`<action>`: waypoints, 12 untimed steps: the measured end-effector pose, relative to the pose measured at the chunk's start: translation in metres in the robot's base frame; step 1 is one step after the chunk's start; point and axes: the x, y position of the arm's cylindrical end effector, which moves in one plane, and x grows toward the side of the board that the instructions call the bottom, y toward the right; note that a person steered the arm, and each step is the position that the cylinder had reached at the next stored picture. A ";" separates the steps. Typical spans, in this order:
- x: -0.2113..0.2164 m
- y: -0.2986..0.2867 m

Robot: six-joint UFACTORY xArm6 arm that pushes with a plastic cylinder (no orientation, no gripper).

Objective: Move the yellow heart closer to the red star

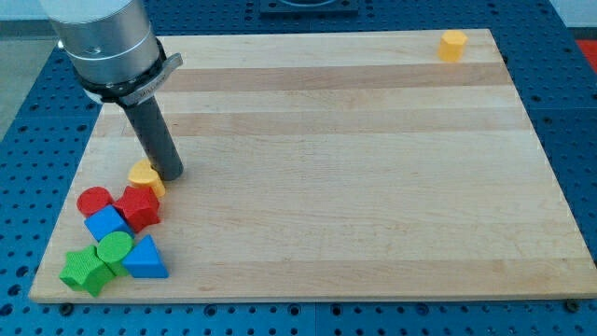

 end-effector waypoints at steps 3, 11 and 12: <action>-0.007 -0.001; 0.008 -0.018; 0.011 -0.018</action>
